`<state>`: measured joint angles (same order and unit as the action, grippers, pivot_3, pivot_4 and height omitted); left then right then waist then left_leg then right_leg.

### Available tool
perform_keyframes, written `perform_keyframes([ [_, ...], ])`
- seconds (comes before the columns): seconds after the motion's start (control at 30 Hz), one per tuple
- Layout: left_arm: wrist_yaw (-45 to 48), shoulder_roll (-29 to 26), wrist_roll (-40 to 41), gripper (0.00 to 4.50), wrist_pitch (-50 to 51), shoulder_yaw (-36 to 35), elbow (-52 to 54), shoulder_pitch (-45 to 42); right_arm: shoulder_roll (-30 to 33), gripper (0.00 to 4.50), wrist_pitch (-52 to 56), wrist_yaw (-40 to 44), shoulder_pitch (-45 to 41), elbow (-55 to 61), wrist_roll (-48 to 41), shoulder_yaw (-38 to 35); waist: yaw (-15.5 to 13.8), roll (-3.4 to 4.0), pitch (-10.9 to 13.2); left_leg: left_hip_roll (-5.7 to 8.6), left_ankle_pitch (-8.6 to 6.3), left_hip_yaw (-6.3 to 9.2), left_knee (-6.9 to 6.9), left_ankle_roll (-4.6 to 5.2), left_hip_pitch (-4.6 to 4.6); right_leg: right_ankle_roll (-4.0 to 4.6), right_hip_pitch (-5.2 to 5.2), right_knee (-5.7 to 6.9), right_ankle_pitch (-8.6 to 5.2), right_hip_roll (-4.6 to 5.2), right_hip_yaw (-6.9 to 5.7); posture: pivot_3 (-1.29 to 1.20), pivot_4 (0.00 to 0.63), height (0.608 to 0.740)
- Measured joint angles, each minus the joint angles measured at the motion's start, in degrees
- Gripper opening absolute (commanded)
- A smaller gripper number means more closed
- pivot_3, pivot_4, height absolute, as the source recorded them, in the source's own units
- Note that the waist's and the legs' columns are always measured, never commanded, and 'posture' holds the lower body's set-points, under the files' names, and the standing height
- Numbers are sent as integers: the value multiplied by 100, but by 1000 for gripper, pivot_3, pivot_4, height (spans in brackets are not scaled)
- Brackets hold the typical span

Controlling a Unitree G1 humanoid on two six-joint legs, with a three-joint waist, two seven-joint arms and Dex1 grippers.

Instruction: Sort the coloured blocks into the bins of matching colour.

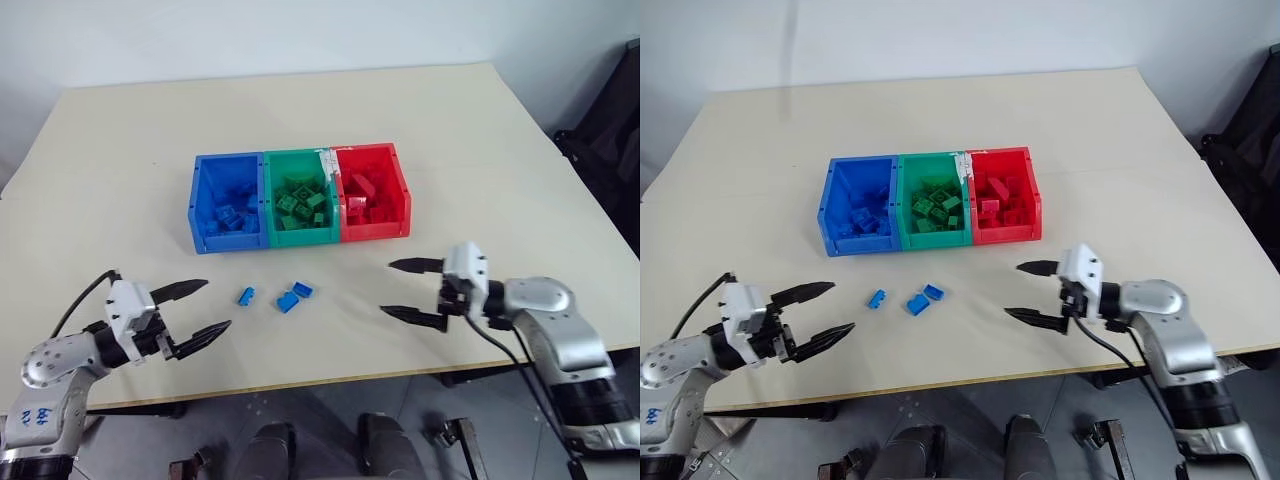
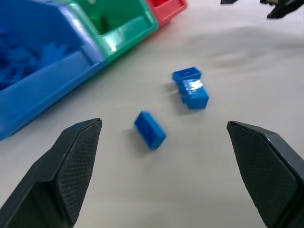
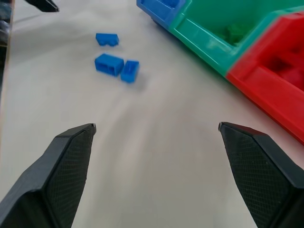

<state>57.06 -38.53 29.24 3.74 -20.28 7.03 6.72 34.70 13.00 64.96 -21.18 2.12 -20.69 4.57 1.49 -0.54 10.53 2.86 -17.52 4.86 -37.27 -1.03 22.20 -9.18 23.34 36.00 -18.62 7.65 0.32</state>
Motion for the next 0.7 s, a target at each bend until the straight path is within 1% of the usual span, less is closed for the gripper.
perform_keyframes([
  [0.1, -76, 11, 31, 4500, 2, -284, 237, 357, -379, 4314, 335, -337, -409, -55, 339, 493, 1, 0, 0, 3, 0, 1, 3, 0, 0, 0, 1, 0, 0, 3, 1, 0, 150, 740],
  [0.23, -197, 120, 57, 4500, 50, -371, 637, 753, -1017, 4314, 575, -855, -767, -259, 848, 1123, -15, 0, 0, 4, 0, 6, 2, 0, 4, 1, 3, 1, 0, 3, -1, 0, 150, 740],
  [0.3, -256, 177, 64, 4500, 79, -381, 802, 878, -1218, 4314, 598, -1077, -837, -424, 1062, 1302, -32, -1, -1, 10, -1, 10, -2, 0, 5, 1, 2, 2, 1, 5, -1, 0, 150, 740],
  [0.47, -425, 257, 67, 4500, 165, -384, 1086, 986, -1556, 4314, 724, -1610, -1029, -666, 1516, 1477, -6, -2, -2, 8, 0, 10, -1, -1, 5, 1, 5, 7, 1, 0, -1, 0, 150, 740],
  [0.5, -450, 257, 67, 4500, 186, -384, 1115, 984, -1596, 4167, 730, -1663, -1029, -665, 1552, 1524, 2, -2, -2, 9, 0, 9, 1, -1, 5, 1, 6, 7, 1, 0, 0, 0, 150, 740],
  [0.6, -481, 256, 76, 4500, 263, -383, 1219, 976, -1613, 3454, 732, -1695, -1029, -636, 1622, 1540, 8, -2, -2, 10, 0, 8, 2, -1, 5, 1, 6, 7, 1, 1, 0, 0, 150, 740],
  [0.7, -486, 255, 122, 4500, 319, -383, 1250, 932, -1615, 2391, 744, -1694, -1028, -620, 1623, 1540, 8, -2, -2, 10, 0, 8, 1, -1, 4, 1, 6, 7, 1, 0, 0, 0, 150, 740],
])
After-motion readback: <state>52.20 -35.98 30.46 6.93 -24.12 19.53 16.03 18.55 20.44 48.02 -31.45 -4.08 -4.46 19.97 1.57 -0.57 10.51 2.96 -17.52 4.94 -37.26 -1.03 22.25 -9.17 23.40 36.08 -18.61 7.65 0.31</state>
